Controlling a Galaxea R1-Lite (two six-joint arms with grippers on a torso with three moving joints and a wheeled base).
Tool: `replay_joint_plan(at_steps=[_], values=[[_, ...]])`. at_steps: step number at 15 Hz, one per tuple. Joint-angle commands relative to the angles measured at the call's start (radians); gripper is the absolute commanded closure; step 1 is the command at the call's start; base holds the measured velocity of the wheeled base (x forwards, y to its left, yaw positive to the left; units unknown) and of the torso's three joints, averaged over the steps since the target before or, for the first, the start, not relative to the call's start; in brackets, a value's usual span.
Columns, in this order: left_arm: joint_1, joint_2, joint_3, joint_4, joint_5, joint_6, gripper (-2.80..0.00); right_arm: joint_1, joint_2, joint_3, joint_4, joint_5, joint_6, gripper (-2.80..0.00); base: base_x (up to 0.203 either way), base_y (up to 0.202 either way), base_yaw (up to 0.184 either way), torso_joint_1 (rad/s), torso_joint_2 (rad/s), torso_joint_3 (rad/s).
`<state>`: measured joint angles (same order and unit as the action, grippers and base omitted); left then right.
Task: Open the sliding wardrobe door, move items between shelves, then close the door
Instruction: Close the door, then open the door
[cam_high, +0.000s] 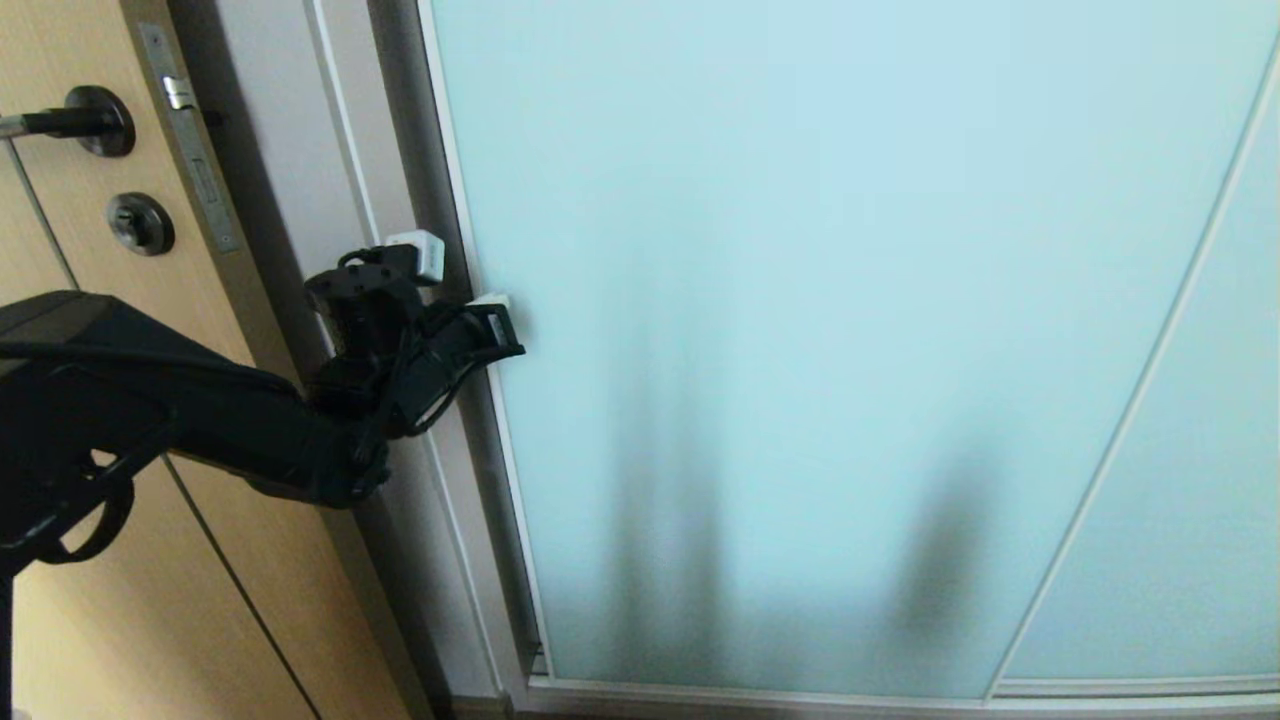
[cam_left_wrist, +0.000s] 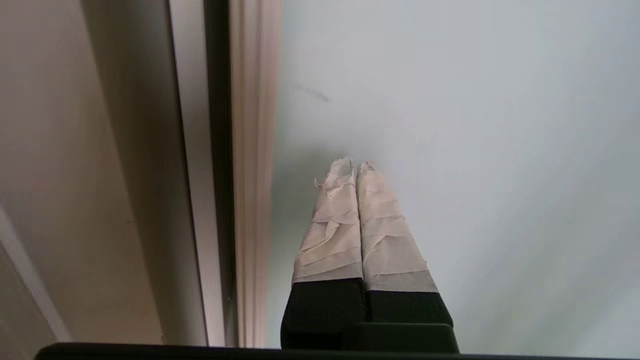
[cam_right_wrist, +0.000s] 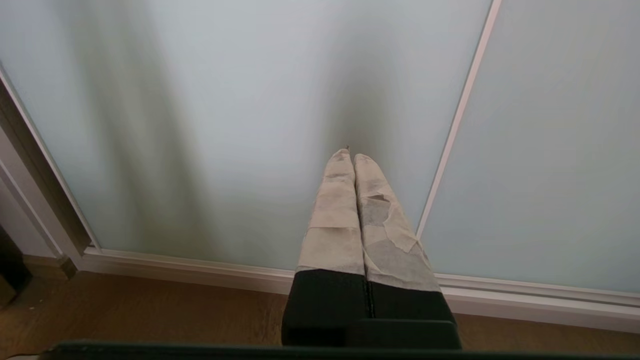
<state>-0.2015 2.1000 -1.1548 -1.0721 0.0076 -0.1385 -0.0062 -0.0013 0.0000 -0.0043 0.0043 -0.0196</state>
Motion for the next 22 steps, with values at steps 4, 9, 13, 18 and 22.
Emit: replay_joint_plan(at_steps=[4,9,13,18,22], values=[[-0.004,-0.14,0.106,-0.007,0.001,-0.009,0.0,0.0,0.001,0.0,0.0,0.0,0.0,0.0,0.0,0.0,0.0,0.0,0.0,0.0],[0.0,-0.446,0.288,0.007,0.022,0.003,0.0,0.0,0.001,0.002,0.0,0.0,0.0,0.0,0.0,0.0,0.0,0.0,0.0,0.0],[0.03,-0.763,0.456,0.079,0.073,0.089,0.0,0.0,0.001,0.0,0.0,0.0,0.0,0.0,0.0,0.0,0.0,0.0,0.0,0.0],[0.062,-1.201,0.636,0.408,0.172,0.124,0.0,0.0,0.001,0.001,0.0,0.0,0.0,0.0,0.0,0.0,0.0,0.0,0.0,0.0],[0.105,-1.556,0.736,0.708,0.194,0.128,0.0,0.0,0.001,0.0,0.0,0.0,0.0,0.0,0.0,0.0,0.0,0.0,0.0,0.0]])
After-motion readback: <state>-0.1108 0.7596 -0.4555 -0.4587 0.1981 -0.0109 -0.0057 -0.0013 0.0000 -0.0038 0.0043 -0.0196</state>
